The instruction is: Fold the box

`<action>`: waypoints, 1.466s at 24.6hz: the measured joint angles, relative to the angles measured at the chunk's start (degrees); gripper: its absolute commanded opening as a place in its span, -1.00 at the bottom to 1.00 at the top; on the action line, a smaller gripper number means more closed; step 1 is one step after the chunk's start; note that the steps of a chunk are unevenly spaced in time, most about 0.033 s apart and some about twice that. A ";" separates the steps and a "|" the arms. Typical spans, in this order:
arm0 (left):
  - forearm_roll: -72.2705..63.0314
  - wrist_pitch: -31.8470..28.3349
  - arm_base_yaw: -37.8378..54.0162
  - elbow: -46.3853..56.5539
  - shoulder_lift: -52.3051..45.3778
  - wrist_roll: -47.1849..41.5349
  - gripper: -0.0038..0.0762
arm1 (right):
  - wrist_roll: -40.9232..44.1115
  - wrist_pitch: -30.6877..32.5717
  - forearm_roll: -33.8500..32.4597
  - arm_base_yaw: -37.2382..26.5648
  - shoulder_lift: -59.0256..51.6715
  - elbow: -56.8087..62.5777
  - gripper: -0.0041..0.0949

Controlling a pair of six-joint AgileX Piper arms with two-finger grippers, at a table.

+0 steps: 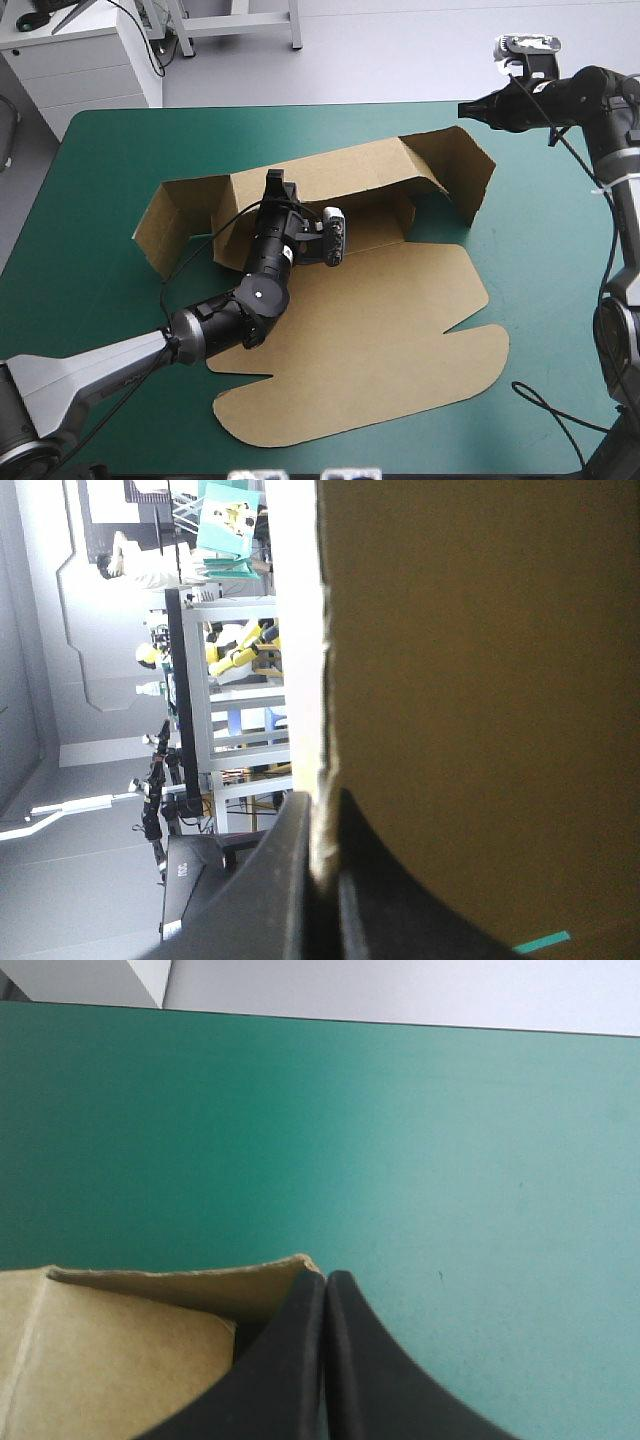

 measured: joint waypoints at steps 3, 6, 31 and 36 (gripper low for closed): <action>0.00 -0.05 -0.29 0.00 0.04 0.00 -0.92 | -2.61 -2.75 4.52 0.00 1.88 -0.23 -0.93; 0.00 0.05 -0.29 0.00 0.04 0.00 -0.92 | -5.37 -4.48 8.42 0.00 4.87 -0.29 -0.93; -0.22 0.27 -0.36 0.00 0.10 0.00 -0.92 | -7.13 16.91 12.12 -0.04 10.14 -3.29 -0.93; -0.17 0.49 -0.36 0.00 0.10 -0.37 -0.92 | -5.44 17.58 10.02 0.22 6.66 0.75 -0.93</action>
